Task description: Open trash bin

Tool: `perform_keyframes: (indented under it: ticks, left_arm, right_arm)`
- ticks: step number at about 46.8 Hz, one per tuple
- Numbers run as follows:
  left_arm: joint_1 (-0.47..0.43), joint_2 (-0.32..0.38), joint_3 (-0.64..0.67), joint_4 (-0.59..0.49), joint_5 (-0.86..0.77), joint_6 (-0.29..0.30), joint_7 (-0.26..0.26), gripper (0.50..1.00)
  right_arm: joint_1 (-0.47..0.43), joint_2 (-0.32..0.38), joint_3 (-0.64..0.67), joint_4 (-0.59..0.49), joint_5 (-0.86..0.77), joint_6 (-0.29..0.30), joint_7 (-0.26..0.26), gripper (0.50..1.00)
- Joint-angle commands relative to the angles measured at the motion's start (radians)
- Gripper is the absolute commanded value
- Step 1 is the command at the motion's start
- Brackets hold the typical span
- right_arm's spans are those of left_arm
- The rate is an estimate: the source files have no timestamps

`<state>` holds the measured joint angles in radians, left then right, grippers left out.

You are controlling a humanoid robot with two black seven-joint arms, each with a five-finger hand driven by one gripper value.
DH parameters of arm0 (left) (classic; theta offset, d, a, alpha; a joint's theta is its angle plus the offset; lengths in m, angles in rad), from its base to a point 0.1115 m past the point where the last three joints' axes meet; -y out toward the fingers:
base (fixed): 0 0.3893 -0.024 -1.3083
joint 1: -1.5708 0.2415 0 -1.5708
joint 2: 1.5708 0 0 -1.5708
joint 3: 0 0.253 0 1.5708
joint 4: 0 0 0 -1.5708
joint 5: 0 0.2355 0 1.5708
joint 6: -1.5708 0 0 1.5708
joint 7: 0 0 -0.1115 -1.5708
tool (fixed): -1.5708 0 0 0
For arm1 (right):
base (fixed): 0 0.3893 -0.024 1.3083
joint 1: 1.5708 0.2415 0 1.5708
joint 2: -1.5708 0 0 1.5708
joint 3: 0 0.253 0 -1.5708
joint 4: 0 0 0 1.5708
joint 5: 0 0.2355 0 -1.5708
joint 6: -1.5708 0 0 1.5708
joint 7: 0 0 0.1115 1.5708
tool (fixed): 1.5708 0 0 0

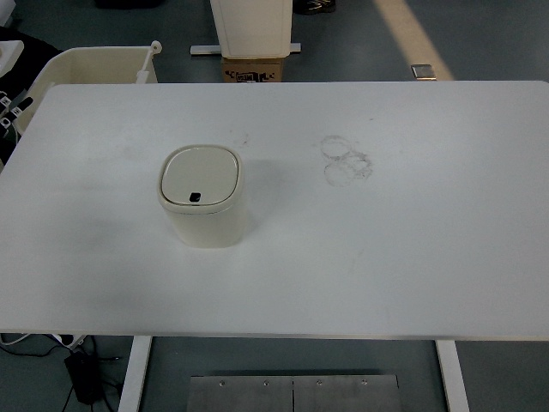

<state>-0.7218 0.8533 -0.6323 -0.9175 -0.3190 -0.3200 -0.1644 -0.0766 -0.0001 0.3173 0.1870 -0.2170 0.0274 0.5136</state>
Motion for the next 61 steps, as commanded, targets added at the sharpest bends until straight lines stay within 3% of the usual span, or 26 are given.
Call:
perform_keyframes:
  ticks: [1, 8, 21, 34, 43, 47, 61]
  left_arm:
    - [-0.039, 0.047, 0.003, -0.049, 0.0, 0.004, 0.049, 1.0]
    - [-0.145, 0.11, 0.06, -0.109, 0.047, 0.01, 0.138, 1.0]
    - [-0.43, 0.151, 0.331, -0.179, 0.227, -0.005, 0.152, 1.0]
    - [-0.651, 0.15, 0.511, -0.284, 0.406, -0.077, 0.195, 1.0]
    - [-0.709, 0.148, 0.56, -0.385, 0.531, -0.113, 0.2, 1.0]
    - [-0.709, 0.148, 0.576, -0.431, 0.583, -0.117, 0.2, 1.0]
    - [-0.703, 0.136, 0.608, -0.517, 0.686, -0.214, 0.198, 1.0]
  right_arm:
    - [0.0, 0.0, 0.0, 0.0, -0.001, 0.0, 0.0, 0.991]
    - [0.0, 0.0, 0.0, 0.0, -0.001, 0.0, 0.0, 0.991]
    - [0.0, 0.0, 0.0, 0.0, -0.001, 0.0, 0.0, 0.991]
    - [0.0, 0.0, 0.0, 0.0, -0.001, 0.0, 0.0, 0.991]
    - [0.0, 0.0, 0.0, 0.0, -0.001, 0.0, 0.0, 0.991]
    - [0.0, 0.0, 0.0, 0.0, -0.001, 0.0, 0.0, 0.991]
    - [0.003, 0.0, -0.001, 0.0, -0.001, 0.0, 0.0, 0.991]
